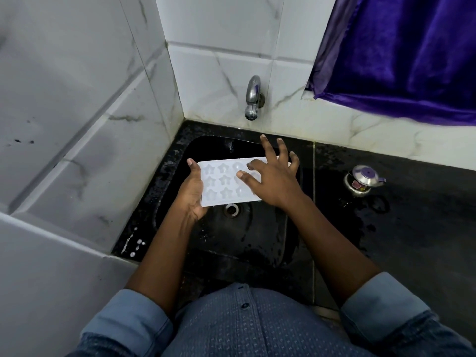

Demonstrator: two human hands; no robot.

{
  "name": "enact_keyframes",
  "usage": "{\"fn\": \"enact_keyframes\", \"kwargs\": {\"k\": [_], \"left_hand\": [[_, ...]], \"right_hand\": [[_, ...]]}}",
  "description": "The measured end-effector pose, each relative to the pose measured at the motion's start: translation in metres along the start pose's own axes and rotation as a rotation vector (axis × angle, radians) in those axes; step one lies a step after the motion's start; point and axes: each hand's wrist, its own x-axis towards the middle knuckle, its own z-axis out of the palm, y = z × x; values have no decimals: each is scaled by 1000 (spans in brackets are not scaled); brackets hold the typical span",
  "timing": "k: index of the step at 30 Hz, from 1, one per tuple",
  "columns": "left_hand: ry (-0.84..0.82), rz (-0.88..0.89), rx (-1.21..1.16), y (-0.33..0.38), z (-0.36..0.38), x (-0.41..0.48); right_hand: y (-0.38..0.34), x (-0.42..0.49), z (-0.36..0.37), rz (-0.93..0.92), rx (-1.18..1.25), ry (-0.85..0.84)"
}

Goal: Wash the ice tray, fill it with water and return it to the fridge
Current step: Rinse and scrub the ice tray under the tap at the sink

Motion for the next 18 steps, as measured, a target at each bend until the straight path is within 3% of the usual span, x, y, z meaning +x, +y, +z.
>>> {"fn": "enact_keyframes", "kwargs": {"k": [18], "left_hand": [[-22,3,12,-7,6,1]], "right_hand": [[3,-5,-7,28,20,-6]]}}
